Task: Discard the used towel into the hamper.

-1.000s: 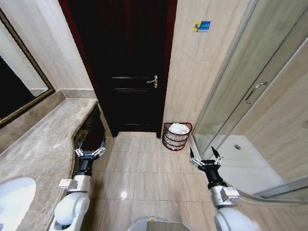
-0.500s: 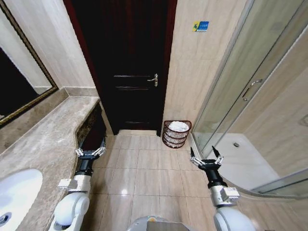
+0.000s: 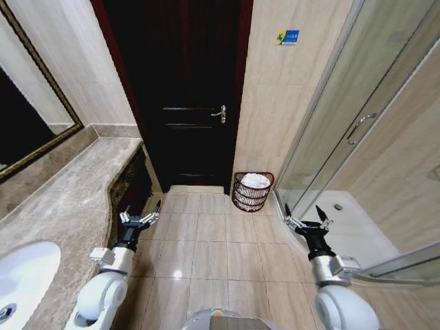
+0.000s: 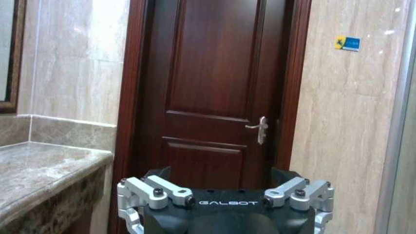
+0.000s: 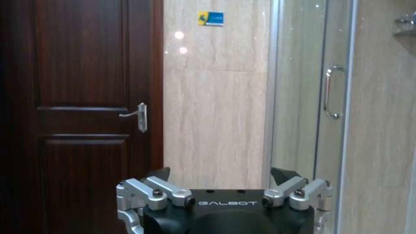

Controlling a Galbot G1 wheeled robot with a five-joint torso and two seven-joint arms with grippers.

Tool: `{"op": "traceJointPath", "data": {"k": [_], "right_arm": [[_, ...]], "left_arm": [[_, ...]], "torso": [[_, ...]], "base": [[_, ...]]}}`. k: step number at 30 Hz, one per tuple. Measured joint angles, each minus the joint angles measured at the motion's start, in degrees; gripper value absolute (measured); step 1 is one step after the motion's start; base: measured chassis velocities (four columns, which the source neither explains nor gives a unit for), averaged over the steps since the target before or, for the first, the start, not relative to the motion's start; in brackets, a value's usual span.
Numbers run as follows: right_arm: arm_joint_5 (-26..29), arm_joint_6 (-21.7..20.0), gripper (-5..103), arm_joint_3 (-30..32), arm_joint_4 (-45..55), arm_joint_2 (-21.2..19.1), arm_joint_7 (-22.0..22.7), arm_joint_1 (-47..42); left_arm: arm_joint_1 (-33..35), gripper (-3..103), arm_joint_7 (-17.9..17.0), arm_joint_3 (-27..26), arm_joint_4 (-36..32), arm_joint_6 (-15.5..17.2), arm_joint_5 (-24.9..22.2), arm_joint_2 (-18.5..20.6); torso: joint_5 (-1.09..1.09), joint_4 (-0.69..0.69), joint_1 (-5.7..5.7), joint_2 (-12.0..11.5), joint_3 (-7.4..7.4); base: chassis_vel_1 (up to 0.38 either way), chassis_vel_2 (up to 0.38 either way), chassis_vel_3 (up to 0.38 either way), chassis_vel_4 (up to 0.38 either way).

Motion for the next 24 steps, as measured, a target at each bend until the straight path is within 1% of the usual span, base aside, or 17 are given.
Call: {"op": "traceJointPath", "data": {"k": [1, 4, 5, 7, 10, 11, 15, 24], "right_arm": [[0.0, 0.0, 100, 0.0, 0.0, 0.0, 0.0, 0.0], [0.4, -1.8, 100, 0.6, 0.1, 1.1, 0.0, 2.3], [0.7, -3.3, 100, 1.0, 0.1, 1.6, -0.1, 4.2], [0.7, -3.7, 100, 1.1, 0.1, 1.6, -0.1, 4.8], [0.9, -5.0, 100, 1.0, 0.0, 1.3, -0.7, 6.7], [0.9, -5.0, 100, 1.0, 0.0, 1.3, -0.7, 6.7], [0.6, -5.2, 100, 1.0, -0.2, 1.0, -1.3, 6.5], [0.4, -5.2, 100, 0.9, -0.2, 1.0, -1.4, 6.3]], "left_arm": [[0.0, 100, 0.0, 0.0, 0.0, 0.0, 0.0, 0.0], [-1.4, 100, 0.0, 0.1, 0.3, 1.2, 0.2, -0.4], [-2.4, 100, 0.0, 0.0, 0.7, 1.6, 0.3, -0.6], [-2.6, 100, -0.1, 0.0, 0.9, 1.7, 0.6, -0.7], [-3.2, 100, -1.1, 0.0, 1.0, 1.4, 3.1, -1.0], [-3.2, 100, -1.1, 0.0, 1.0, 1.4, 3.1, -1.0], [-3.4, 100, -1.2, -0.4, 1.2, 0.6, 6.2, -1.3], [-3.4, 100, -1.2, -0.4, 1.2, 0.4, 6.3, -1.3]], "torso": [[0.00, 0.00, 0.00, 0.0, 0.00], [0.01, 0.00, 0.00, 0.0, 0.00], [0.00, 0.00, 0.00, 0.0, 0.00], [0.00, 0.01, 0.00, 0.0, 0.00], [0.00, 0.01, 0.00, 0.0, 0.00], [0.00, 0.01, 0.00, 0.0, 0.00], [0.00, 0.01, 0.00, 0.0, 0.00], [0.00, 0.01, 0.00, 0.0, 0.00]], "base": [[0.000, 0.000, 0.000, 0.000], [0.000, 0.000, 0.000, 0.000], [0.000, 0.000, 0.000, 0.000], [0.000, 0.000, 0.000, 0.000], [0.000, 0.000, 0.000, 0.000], [0.000, 0.000, 0.000, 0.000], [0.000, 0.000, 0.000, 0.000], [0.000, 0.000, 0.000, 0.000]]}}
